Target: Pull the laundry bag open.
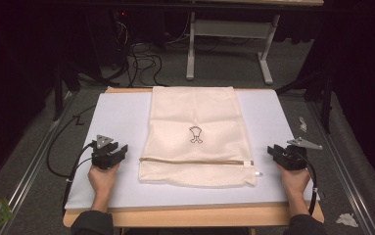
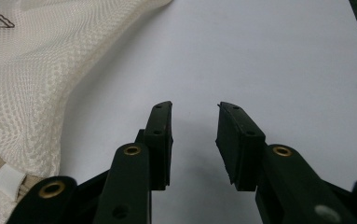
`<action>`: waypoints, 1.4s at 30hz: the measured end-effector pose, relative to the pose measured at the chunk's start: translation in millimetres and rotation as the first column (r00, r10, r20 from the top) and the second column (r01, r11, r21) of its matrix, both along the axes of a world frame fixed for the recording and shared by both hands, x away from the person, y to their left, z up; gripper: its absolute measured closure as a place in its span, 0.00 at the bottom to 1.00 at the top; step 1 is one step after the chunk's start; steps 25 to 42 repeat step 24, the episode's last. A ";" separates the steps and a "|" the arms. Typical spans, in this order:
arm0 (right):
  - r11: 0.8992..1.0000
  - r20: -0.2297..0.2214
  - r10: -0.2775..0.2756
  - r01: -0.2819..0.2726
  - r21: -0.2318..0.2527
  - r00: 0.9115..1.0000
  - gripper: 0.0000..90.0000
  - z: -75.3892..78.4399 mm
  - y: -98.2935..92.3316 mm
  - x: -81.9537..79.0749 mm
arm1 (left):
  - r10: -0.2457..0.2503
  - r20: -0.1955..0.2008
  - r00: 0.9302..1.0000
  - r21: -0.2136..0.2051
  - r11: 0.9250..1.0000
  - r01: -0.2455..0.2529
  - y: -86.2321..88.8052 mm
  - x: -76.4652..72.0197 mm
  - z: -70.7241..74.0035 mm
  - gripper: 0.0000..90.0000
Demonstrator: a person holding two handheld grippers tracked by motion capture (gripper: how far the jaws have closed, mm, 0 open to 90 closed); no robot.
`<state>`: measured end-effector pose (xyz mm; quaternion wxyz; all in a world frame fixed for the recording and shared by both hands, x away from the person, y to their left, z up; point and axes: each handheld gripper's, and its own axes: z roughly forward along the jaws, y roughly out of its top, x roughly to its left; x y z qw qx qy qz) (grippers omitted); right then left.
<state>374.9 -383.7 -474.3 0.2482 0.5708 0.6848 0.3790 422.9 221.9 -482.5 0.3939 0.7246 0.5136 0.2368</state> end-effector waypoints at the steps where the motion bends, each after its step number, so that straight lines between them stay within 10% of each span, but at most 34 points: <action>1: 1.000 -0.002 -0.002 0.002 0.001 1.000 0.74 -0.1 0.4 -0.3 | 0.000 0.002 1.000 0.003 1.000 0.000 -0.4 -0.1 -0.2 0.61; 42: 0.999 0.018 -0.034 0.035 -0.040 0.999 0.64 -2.1 4.9 -3.2 | -0.016 0.040 0.999 0.039 0.999 0.015 -5.0 -5.2 -1.9 0.53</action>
